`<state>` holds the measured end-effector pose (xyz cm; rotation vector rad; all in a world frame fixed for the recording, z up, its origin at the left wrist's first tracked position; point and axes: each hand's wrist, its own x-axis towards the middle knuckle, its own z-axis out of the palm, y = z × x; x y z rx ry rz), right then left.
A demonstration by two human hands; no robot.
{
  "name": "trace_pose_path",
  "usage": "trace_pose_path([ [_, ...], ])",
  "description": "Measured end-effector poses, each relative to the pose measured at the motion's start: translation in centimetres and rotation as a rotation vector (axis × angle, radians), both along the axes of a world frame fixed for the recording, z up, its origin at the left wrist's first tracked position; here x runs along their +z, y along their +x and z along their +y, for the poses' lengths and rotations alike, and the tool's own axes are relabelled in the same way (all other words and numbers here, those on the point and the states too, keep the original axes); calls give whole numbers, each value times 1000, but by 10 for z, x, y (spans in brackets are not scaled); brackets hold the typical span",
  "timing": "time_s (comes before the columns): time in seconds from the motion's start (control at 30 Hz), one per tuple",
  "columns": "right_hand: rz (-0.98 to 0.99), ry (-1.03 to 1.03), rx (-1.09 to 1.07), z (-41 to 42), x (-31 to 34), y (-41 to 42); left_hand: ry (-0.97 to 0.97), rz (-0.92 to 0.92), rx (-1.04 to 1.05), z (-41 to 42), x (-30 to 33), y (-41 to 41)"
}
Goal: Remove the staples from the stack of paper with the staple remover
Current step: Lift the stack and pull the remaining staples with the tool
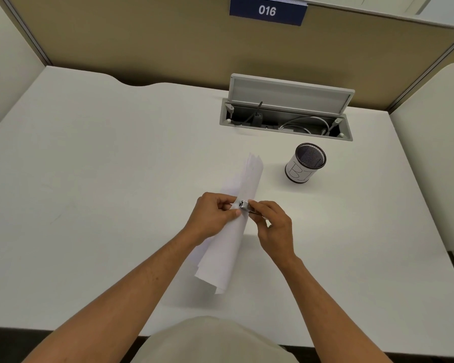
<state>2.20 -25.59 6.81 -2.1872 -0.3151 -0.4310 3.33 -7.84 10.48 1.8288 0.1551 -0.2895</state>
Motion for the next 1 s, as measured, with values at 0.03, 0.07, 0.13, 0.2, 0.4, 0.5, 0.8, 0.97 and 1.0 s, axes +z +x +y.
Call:
trace_pose_path([
  [0.03, 40, 47, 0, 1, 0, 0, -4, 11, 5, 0, -1, 1],
  [0.07, 94, 113, -5, 1, 2, -1, -5, 17, 1, 0, -1, 2],
  [0.13, 239, 285, -14, 3, 6, -1, 4, 17, -9, 0, -1, 4],
  [0.2, 336, 403, -9, 2, 7, 0, 14, 10, -16, 1, 1, 5],
  [0.4, 531, 653, -32, 5, 5, -1, -8, 28, -51, 1, 4, 8],
  [0.5, 529, 635, -49, 8, 5, -2, -25, 32, -11, 1, 4, 7],
  [0.8, 261, 264, 28, 5, 12, 1, -46, 56, 20, 1, 4, 7],
  [0.97, 345, 396, 12, 8, 14, 5, -130, 73, 37, 3, 5, 10],
  [1.0, 359, 423, 5, 9, 13, 6, -155, 80, 43, 3, 6, 11],
])
